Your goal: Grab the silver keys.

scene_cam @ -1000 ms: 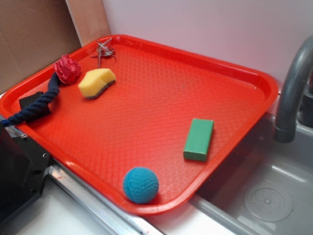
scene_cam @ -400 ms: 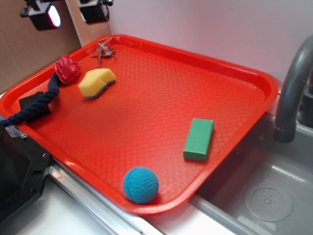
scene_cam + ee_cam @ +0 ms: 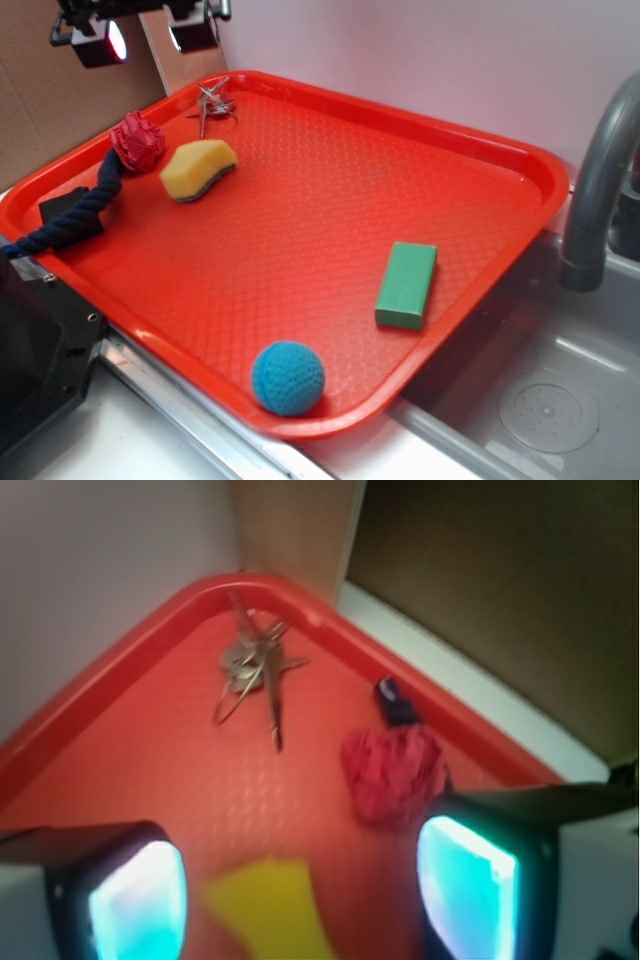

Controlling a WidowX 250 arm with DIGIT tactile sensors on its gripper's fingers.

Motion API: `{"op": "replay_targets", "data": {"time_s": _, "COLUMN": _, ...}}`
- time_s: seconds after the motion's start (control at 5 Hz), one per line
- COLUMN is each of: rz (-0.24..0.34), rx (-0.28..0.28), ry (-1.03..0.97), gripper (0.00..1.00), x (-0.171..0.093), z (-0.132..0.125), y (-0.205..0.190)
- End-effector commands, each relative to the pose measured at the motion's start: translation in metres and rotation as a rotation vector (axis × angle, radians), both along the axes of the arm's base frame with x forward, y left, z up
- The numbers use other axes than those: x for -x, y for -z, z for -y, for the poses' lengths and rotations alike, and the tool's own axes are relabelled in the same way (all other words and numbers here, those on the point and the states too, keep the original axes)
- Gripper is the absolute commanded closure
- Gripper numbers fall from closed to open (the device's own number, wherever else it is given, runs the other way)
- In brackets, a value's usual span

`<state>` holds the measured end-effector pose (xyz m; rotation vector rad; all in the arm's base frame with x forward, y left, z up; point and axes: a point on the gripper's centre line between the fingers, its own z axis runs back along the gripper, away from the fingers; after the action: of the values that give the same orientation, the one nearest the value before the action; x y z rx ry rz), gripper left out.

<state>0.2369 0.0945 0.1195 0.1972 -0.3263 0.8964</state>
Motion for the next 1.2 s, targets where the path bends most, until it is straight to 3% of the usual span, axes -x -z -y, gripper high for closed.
{"op": "replay_targets", "data": {"time_s": 0.0, "rz": 0.056, "rx": -0.018, "ry": -0.033, "gripper": 0.0, "x": -0.001, "z": -0.016, "y": -0.019}}
{"op": "replay_targets", "data": {"time_s": 0.2, "rz": 0.056, "rx": -0.018, "ry": -0.033, "gripper": 0.0, "x": -0.001, "z": -0.016, "y": -0.019}}
{"op": "replay_targets", "data": {"time_s": 0.4, "rz": 0.06, "rx": -0.053, "ry": -0.02, "gripper": 0.0, "x": -0.013, "z": -0.04, "y": 0.014}}
{"op": "replay_targets", "data": {"time_s": 0.6, "rz": 0.108, "rx": 0.001, "ry": 0.053, "gripper": 0.0, "x": -0.039, "z": -0.05, "y": 0.038}}
{"op": "replay_targets", "data": {"time_s": 0.8, "rz": 0.128, "rx": -0.01, "ry": 0.065, "gripper": 0.0, "x": -0.045, "z": -0.042, "y": 0.042}}
{"op": "replay_targets", "data": {"time_s": 1.0, "rz": 0.115, "rx": 0.021, "ry": 0.077, "gripper": 0.0, "x": -0.056, "z": -0.047, "y": 0.053}}
